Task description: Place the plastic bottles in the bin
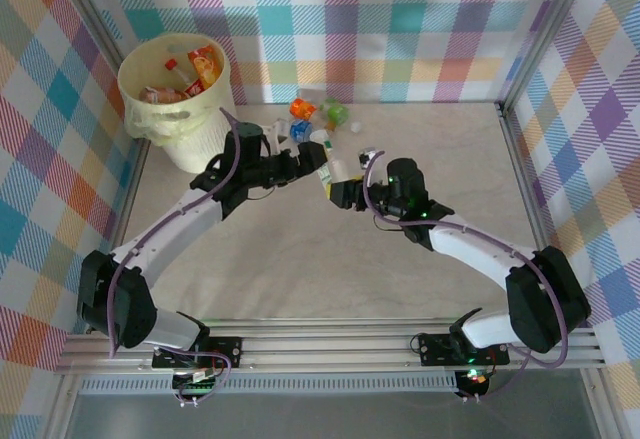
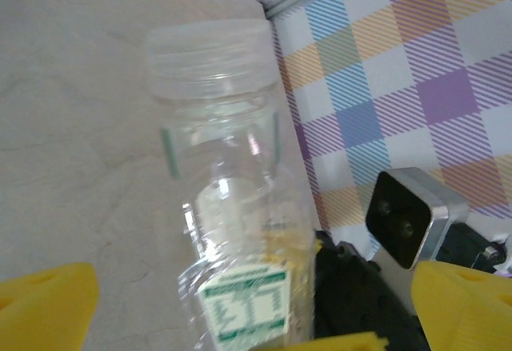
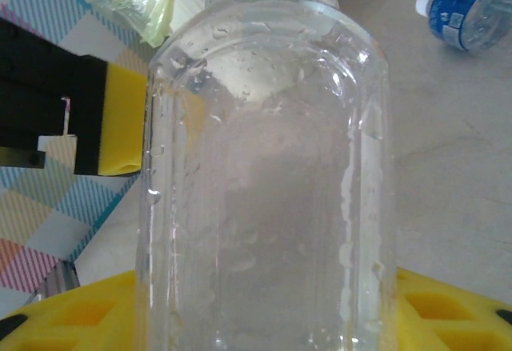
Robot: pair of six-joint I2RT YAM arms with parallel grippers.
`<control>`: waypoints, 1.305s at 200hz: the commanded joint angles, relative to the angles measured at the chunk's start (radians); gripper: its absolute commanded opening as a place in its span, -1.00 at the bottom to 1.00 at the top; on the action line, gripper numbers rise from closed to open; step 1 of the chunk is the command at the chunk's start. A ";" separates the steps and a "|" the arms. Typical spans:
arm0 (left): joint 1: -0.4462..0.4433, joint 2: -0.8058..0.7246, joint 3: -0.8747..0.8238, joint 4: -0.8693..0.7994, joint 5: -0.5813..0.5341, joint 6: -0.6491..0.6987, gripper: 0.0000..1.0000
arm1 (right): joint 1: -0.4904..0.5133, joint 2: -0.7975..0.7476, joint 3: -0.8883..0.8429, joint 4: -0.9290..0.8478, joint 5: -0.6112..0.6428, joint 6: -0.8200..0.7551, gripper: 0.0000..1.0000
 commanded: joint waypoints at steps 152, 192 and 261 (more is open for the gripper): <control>-0.078 0.140 0.112 -0.052 -0.034 -0.006 0.33 | 0.031 0.009 0.034 0.045 -0.110 -0.075 0.08; -0.077 0.131 0.114 -0.097 -0.116 -0.006 0.28 | 0.030 0.012 0.056 -0.009 -0.097 -0.088 0.37; -0.074 0.108 0.124 -0.172 -0.247 0.016 0.27 | 0.031 -0.040 0.052 -0.076 -0.037 -0.120 0.99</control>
